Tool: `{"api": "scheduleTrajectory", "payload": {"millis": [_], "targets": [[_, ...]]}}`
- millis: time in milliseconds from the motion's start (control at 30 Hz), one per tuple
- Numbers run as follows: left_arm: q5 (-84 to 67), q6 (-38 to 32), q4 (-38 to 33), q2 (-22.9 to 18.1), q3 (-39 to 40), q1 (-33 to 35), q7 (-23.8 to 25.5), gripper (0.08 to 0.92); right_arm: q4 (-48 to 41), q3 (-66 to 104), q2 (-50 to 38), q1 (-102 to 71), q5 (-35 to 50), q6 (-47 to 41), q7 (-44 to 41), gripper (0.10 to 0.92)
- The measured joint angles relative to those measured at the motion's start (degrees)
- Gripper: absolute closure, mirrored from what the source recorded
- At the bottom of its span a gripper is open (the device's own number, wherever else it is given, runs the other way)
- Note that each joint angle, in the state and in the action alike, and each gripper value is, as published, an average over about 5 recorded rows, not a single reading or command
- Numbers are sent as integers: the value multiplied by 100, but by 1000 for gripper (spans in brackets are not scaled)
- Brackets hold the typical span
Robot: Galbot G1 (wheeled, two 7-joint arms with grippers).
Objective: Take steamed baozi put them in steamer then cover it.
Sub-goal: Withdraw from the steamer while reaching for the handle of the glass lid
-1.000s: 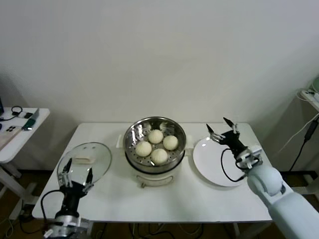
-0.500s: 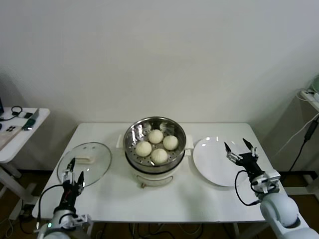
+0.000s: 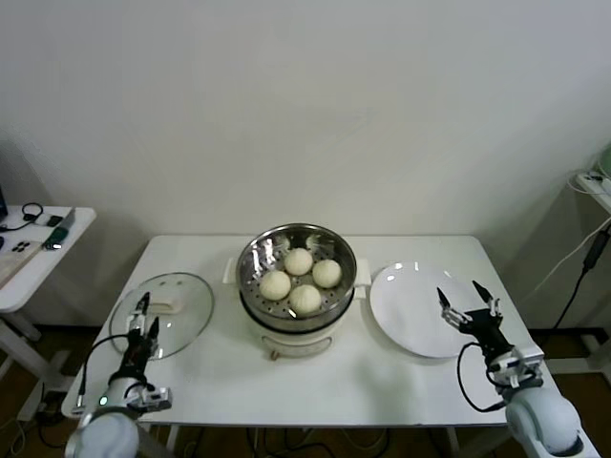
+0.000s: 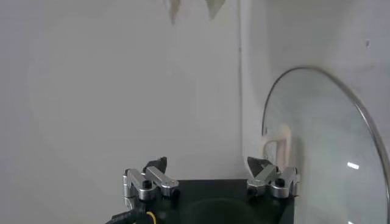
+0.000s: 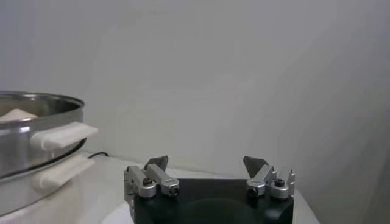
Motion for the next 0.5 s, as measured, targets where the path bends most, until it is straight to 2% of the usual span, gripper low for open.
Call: {"api": "scheduleTrajectory", "payload": {"millis": [500], "targets": [[145, -530, 1617, 16, 83, -1137, -190, 177, -79, 138, 140, -169, -264, 109, -137, 203]]}}
